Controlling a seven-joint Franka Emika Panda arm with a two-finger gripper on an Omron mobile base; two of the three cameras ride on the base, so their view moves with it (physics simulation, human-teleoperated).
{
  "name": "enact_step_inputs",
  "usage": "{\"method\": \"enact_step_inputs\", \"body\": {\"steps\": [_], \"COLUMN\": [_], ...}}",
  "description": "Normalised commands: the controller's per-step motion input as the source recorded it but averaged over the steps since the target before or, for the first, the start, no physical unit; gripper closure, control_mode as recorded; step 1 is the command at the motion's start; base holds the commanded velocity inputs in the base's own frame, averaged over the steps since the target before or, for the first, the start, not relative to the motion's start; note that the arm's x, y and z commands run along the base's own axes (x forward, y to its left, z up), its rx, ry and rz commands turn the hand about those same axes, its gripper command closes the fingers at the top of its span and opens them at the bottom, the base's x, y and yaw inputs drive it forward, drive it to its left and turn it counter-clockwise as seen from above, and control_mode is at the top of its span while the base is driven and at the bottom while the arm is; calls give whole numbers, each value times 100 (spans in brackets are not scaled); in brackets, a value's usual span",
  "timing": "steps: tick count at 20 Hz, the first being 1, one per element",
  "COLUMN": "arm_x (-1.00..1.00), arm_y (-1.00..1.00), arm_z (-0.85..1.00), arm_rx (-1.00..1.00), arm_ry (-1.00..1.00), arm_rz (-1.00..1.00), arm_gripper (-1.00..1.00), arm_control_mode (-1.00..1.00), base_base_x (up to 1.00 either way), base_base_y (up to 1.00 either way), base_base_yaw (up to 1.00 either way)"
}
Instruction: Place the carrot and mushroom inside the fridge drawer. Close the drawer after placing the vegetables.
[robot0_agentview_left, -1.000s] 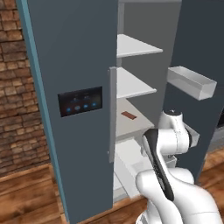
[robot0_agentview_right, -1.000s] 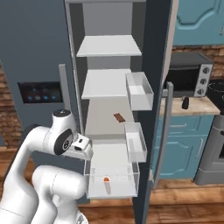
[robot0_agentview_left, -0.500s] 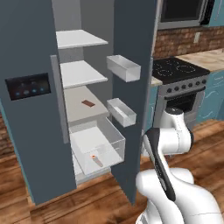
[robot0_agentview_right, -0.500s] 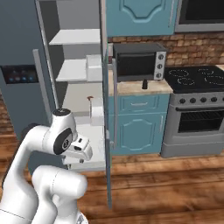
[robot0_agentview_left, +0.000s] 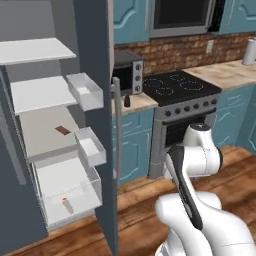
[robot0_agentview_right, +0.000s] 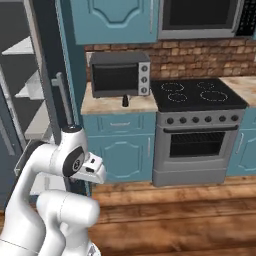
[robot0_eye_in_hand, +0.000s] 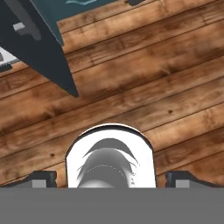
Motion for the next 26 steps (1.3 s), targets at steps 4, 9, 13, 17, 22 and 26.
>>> {"method": "enact_step_inputs", "body": {"steps": [4, 9, 13, 17, 22, 26], "arm_x": [0, 0, 0, 0, 0, 0], "arm_y": [0, 0, 0, 0, 0, 0], "arm_z": [0, 0, 0, 0, 0, 0], "arm_rx": [0, 0, 0, 0, 0, 0], "arm_ry": [0, 0, 0, 0, 0, 0], "arm_rz": [0, 0, 0, 0, 0, 0], "arm_gripper": [-100, -100, -100, -100, -100, -100], "arm_control_mode": [100, 100, 100, 100, 100, 100], "base_base_x": [81, 93, 87, 70, 60, 53], "base_base_y": [-55, -36, -42, -59, -32, -28], "base_base_yaw": [11, 19, 22, 25, 23, 22]}}
